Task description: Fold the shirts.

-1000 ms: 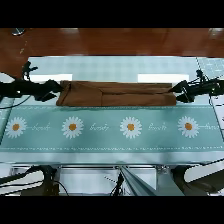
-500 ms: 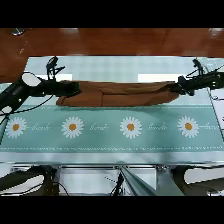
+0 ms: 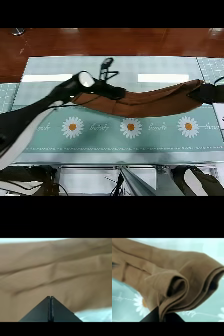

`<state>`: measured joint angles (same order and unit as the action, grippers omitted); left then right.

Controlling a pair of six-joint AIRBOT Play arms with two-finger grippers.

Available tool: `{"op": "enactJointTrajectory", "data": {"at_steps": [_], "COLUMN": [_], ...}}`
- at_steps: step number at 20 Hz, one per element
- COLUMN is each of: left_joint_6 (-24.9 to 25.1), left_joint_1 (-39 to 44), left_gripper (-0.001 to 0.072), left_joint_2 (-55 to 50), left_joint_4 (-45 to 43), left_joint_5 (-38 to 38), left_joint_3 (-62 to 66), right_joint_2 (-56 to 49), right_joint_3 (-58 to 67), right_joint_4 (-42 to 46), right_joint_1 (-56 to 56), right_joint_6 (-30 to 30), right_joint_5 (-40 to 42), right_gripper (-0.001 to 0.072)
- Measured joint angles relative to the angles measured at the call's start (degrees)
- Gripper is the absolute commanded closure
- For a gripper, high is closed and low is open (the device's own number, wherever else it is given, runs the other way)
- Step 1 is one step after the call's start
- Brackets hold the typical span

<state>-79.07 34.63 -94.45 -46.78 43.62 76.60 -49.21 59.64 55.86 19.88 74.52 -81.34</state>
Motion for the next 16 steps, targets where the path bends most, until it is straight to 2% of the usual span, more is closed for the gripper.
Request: {"op": "enactJointTrajectory", "data": {"at_steps": [5,9,12,16], "left_joint_6": [-2.0,-2.2,-1.9,-1.7], "left_joint_1": [11.1,15.9,11.8,-2.1], "left_gripper": [0.0677,0.0676,0.0677,0.0677], "left_joint_2": [-13.7,-18.7,-18.5,-13.8], "left_joint_4": [7.2,12.9,14.2,14.8], "left_joint_5": [1.2,3.0,4.1,9.9], "left_joint_3": [13.8,17.5,18.4,18.7], "right_joint_2": [8.6,10.3,10.7,10.1], "right_joint_3": [-2.5,-2.9,-3.0,-3.1], "right_joint_4": [-1.2,-2.1,-2.2,-2.4], "right_joint_1": [0.0,0.0,-0.3,-5.1], "right_joint_6": [2.8,3.5,3.9,5.4], "right_joint_5": [-1.4,-1.6,-1.9,-1.5], "right_gripper": [0.0691,0.0691,0.0690,0.0691]}}
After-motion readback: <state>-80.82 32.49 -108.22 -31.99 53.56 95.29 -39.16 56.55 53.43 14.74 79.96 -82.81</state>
